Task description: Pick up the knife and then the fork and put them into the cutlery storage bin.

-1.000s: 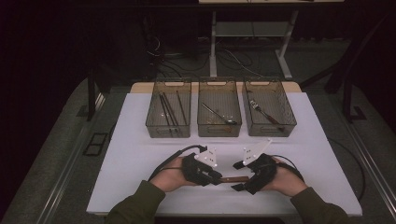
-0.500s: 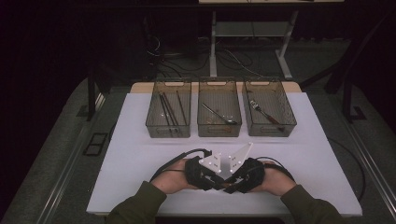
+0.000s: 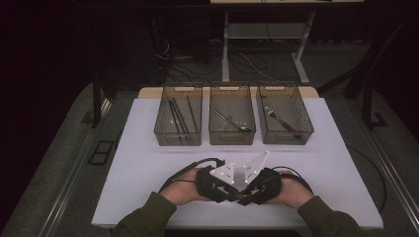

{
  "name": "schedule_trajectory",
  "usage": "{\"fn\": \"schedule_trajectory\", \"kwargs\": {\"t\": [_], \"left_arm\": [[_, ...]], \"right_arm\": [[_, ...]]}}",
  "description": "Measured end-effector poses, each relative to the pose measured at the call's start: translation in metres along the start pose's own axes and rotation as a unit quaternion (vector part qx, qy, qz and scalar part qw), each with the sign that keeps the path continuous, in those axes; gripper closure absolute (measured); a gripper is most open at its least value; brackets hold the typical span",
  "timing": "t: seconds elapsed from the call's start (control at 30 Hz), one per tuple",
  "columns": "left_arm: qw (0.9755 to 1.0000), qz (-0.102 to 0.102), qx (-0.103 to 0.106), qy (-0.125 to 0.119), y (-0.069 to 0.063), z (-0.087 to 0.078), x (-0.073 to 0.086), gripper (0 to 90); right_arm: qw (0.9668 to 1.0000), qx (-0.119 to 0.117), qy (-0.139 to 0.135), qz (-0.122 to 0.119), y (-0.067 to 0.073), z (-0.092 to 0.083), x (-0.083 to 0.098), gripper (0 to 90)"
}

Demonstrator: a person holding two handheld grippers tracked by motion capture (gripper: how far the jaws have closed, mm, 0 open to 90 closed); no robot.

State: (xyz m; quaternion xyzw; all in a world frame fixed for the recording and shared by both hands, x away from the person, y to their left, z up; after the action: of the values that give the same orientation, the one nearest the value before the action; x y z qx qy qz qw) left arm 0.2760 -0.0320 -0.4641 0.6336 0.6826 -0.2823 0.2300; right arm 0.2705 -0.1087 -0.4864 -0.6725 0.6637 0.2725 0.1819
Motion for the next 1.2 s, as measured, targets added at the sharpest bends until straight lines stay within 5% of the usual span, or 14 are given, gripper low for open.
{"fn": "schedule_trajectory", "kwargs": {"t": [0.13, 0.27, 0.47, 0.57, 0.63, 0.8, 1.0, 1.2], "left_arm": [[0.9979, -0.041, -0.019, -0.045, 0.009, -0.017, -0.001, 50.6], [0.9922, -0.078, -0.055, -0.079, 0.022, -0.034, 0.010, 39.7], [0.9749, -0.144, -0.123, -0.117, 0.040, -0.058, 0.038, 32.6], [0.9637, -0.164, -0.164, -0.132, 0.045, -0.072, 0.052, 28.3], [0.9560, -0.183, -0.183, -0.139, 0.047, -0.077, 0.061, 22.5], [0.9430, -0.213, -0.210, -0.147, 0.047, -0.078, 0.087, 14.2], [0.9361, -0.234, -0.217, -0.148, 0.048, -0.078, 0.105, 7.5], [0.9361, -0.229, -0.221, -0.150, 0.050, -0.074, 0.104, 0.0]], "right_arm": [[0.9998, 0.011, -0.001, 0.014, -0.006, -0.005, 0.008, 75.6], [0.9987, 0.043, -0.004, 0.027, -0.020, -0.017, 0.019, 75.6], [0.9934, 0.093, -0.018, 0.064, -0.038, -0.041, 0.034, 75.5], [0.9887, 0.121, -0.024, 0.085, -0.047, -0.055, 0.040, 75.6], [0.9838, 0.141, -0.035, 0.105, -0.055, -0.069, 0.044, 75.5], [0.9668, 0.188, -0.075, 0.156, -0.073, -0.102, 0.049, 75.5], [0.9448, 0.240, -0.096, 0.201, -0.098, -0.138, 0.054, 75.5], [0.9195, 0.287, -0.108, 0.246, -0.130, -0.169, 0.060, 75.5]]}}
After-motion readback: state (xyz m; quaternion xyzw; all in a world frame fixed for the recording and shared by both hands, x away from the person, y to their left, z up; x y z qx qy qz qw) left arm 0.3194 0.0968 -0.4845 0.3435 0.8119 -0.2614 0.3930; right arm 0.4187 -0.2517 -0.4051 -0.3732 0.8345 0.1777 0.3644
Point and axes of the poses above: each handheld gripper's, and its own axes: z roughly forward along the jaws, x roughly out of its underside, y roughly to its left, the point moved 9 cm from there along z, roughly forward along the jaws, and after that the axes turned 7 degrees about -z, right-handed, at the moved point
